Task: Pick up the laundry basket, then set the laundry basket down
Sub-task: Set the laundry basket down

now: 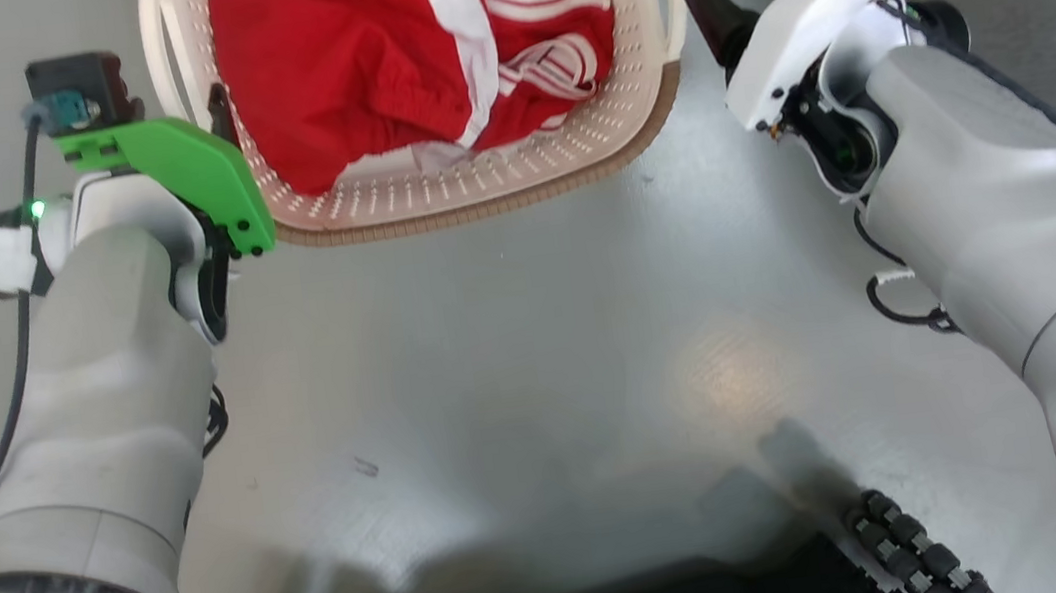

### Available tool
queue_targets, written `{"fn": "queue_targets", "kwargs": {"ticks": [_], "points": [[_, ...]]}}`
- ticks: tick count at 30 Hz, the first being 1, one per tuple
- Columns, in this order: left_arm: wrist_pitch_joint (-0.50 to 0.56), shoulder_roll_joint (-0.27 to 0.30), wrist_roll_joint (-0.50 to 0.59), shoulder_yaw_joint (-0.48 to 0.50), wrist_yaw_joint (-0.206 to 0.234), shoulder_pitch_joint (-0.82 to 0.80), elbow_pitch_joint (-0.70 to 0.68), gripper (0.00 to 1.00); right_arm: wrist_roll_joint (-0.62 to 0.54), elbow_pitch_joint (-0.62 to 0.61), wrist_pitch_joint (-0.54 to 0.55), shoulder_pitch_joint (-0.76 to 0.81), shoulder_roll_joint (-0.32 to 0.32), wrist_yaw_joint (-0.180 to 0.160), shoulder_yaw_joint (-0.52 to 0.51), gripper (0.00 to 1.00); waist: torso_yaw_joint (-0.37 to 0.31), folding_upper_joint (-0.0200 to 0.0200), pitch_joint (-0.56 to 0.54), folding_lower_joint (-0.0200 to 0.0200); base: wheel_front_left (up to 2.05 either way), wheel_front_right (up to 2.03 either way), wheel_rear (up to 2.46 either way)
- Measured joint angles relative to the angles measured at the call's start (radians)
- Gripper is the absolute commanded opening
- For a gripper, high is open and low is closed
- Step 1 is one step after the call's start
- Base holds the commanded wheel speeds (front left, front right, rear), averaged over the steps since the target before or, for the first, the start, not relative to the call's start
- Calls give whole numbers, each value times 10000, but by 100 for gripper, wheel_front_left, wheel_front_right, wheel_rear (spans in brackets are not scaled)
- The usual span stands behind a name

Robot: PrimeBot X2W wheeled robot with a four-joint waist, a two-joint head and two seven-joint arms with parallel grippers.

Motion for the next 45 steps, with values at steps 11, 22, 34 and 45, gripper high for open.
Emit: {"fn": "queue_targets", "kwargs": {"ticks": [11,22,34,45], "points": [[-826,-6,-100,10,-284,772,-2,100,15,25,-374,665,0,0,219,100,-137,0,-1239,0,0,0,0],[-1208,-10,-159,54,-566,1586,-123,100,-4,-10,-633,1384,-222,0,387,100,-160,0,-2632,-1,0,0,0],[-1296,-10,-167,125,-738,2612,-639,100,-198,-334,-807,2385,-575,0,405,100,-65,0,-4322,-1,0,0,0],[-1296,186,-10,506,-715,3309,-1929,100,-788,-1360,-830,2642,-1206,0,-579,100,122,0,-5523,-1,0,0,0]]}}
